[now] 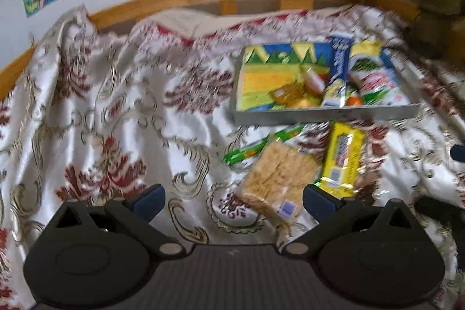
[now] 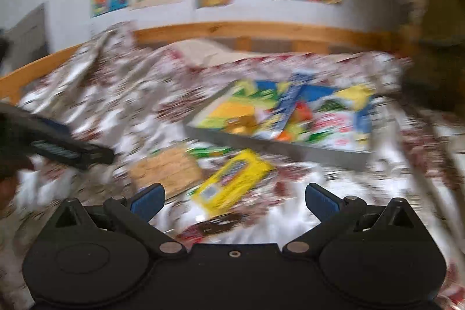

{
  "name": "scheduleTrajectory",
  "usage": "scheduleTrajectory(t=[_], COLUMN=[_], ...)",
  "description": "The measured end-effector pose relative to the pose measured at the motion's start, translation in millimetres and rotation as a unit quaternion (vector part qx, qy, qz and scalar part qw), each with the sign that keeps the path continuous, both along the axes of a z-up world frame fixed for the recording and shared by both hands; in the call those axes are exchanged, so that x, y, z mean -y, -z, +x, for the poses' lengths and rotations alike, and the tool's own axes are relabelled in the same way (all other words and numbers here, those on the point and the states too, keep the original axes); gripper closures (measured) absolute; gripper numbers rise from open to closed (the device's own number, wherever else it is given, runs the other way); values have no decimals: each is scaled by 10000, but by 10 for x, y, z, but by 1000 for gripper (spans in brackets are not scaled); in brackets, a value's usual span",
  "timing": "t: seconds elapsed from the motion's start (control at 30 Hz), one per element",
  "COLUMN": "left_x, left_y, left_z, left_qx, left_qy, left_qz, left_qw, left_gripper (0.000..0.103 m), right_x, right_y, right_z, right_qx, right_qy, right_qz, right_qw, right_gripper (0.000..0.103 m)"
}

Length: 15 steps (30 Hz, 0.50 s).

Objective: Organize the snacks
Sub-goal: 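Reach the left gripper to the floss-bun block while the right reaches the brown snack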

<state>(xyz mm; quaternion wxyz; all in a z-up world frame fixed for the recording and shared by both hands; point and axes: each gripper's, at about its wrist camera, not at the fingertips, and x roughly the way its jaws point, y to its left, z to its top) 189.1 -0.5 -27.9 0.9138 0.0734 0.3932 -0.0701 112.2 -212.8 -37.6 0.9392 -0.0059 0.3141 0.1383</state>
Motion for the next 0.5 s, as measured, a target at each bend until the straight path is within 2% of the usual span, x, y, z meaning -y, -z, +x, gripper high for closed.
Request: scheduleTrajectory(t=[0.17,0.27,0.4,0.5], left_x=[23,45,124,206], left_y=[229,333,459,562], left_z=[252,369,446,456], left_qx=[-256,-407,-415,-449], left_qy=[165,336,784,1242], left_qz=[-142,-225,-96,1], left_qw=[9994,9984,9960,9912], left_gripper=[0,0,0,0], right_x=[-39,-41,-136,-218], right_y=[162,331,498,571], right_z=[188,305,401,431], right_qx=[-42,-333,-677,-955], right_qy=[-240,-293,-487,-563], right_qz=[-232,-215,-211,-208], right_qw=[9994,9988,9963,9936], right_gripper=[1,2,6,8])
